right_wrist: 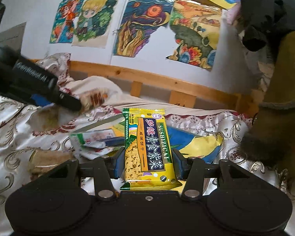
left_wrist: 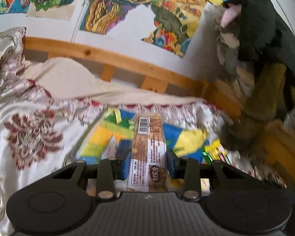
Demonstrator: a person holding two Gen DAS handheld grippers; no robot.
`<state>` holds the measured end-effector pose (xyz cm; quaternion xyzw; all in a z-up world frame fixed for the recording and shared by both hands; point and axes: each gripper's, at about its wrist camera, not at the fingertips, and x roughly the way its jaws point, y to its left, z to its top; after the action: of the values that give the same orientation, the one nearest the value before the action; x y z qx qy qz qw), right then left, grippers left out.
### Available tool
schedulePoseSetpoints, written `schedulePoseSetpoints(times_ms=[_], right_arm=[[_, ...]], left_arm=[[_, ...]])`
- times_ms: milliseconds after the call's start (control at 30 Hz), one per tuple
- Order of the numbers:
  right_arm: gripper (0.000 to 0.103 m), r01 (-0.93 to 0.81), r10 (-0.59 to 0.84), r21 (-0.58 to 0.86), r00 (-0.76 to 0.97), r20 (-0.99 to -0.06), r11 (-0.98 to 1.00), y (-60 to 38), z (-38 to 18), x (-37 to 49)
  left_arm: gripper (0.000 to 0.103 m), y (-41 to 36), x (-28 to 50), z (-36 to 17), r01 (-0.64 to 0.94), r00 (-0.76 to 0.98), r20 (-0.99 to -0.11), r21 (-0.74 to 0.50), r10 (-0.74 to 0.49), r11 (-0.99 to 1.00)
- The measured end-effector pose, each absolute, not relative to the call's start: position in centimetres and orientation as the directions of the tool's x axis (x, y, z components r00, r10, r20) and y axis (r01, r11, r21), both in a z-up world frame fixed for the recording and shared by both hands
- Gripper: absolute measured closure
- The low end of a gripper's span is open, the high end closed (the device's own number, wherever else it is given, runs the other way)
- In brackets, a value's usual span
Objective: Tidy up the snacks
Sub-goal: 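Carry both packs over the grey tray and open both tools to drop them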
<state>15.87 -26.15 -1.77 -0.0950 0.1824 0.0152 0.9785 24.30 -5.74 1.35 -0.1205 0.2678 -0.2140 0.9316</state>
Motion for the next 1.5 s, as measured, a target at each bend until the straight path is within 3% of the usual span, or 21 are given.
schedulePoseSetpoints(times_ms=[333, 833, 1267, 1500], right_arm=[[0.052, -0.035, -0.023, -0.146, 0.926, -0.376, 0.989, -25.2, -2.9, 22.1], [0.052, -0.056, -0.034, -0.146, 0.835, -0.549, 0.988, -22.4, -7.1, 28.0], [0.053, -0.055, -0.029, -0.133, 0.829, -0.559, 0.99, -22.4, -7.3, 28.1], [0.046, -0.036, -0.041, -0.126, 0.829, -0.558, 0.991, -22.6, -7.2, 28.0]], left_arm=[[0.063, -6.3, 29.7, -2.3, 0.301, 0.777, -0.457, -0.333, -0.433, 0.893], [0.063, -5.3, 33.5, -6.1, 0.271, 0.726, -0.539, -0.348, -0.428, 0.897], [0.063, -6.2, 33.5, -6.4, 0.296, 0.721, -0.559, -0.285, -0.409, 0.912], [0.061, -6.2, 33.5, -6.2, 0.291, 0.71, -0.577, -0.283, -0.404, 0.914]])
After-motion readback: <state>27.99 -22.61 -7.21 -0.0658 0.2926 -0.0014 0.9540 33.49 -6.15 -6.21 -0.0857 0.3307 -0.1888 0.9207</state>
